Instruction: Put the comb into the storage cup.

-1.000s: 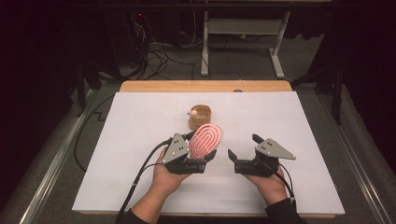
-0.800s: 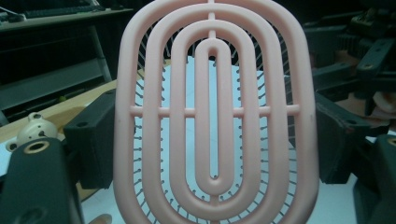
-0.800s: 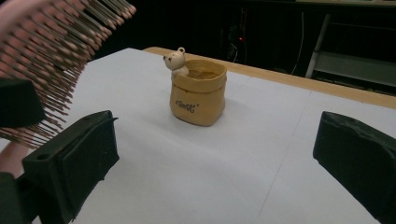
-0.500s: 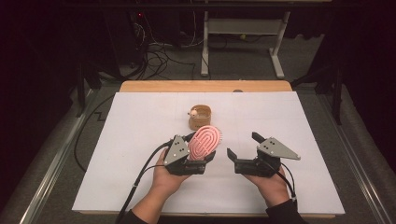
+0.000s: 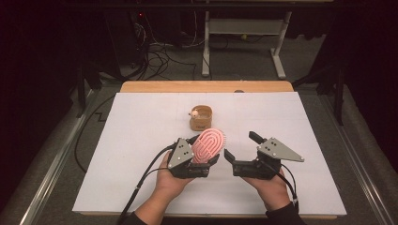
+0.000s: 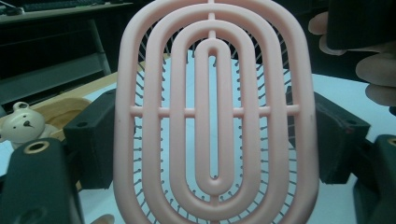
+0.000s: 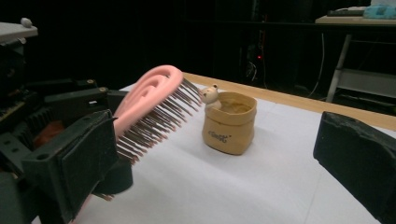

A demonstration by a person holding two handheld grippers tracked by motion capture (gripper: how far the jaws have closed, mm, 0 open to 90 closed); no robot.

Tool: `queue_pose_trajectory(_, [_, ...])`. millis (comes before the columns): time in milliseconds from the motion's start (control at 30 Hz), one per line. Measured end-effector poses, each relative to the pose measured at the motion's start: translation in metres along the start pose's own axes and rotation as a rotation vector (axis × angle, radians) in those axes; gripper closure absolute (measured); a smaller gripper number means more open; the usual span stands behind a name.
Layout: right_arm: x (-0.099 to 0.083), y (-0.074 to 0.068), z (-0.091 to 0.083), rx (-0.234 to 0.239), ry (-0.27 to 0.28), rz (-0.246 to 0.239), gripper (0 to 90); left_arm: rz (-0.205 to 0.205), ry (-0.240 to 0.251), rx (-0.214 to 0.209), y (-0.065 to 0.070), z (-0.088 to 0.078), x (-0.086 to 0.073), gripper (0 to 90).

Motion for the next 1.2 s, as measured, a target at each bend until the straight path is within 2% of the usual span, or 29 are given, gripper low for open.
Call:
queue_pose_trajectory(367, [0.004,-0.009,0.002,0.041,0.012,0.020,0.2,0.021,0.002,-0.011,0.017,0.001,0.002,18.1])
queue_pose_trajectory(633, [0.002,-0.012,0.008,0.069,-0.005,0.034,0.3,0.035,0.013,-0.023,0.026,0.000,0.005,18.1])
queue_pose_trajectory(900, [-0.002,-0.011,0.012,0.103,-0.026,0.060,1.7,0.050,0.004,-0.034,0.031,0.003,0.003,18.1])
queue_pose_trajectory(1000, [-0.005,-0.010,0.014,0.114,-0.032,0.091,4.9,0.052,0.006,-0.034,0.032,0.002,0.003,18.1])
queue_pose_trajectory(1033, [-0.005,-0.010,0.014,0.114,-0.032,0.091,4.9,0.052,0.006,-0.034,0.032,0.002,0.003,18.1])
queue_pose_trajectory(1067, [-0.006,-0.010,0.013,0.123,-0.038,0.099,9.1,0.050,0.009,-0.036,0.033,0.002,0.003,18.1])
queue_pose_trajectory(1200, [-0.006,-0.011,0.013,0.132,-0.045,0.102,15.7,0.050,0.012,-0.036,0.033,0.001,0.004,18.1])
Point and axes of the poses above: each handheld gripper's, and its own axes: z roughly forward along the jaws, x roughly out of its top, y roughly to its right, the point moved 2 cm from there along z, roughly forward along the jaws, and after that the axes turned 12 degrees about x, right-handed, at the moved point
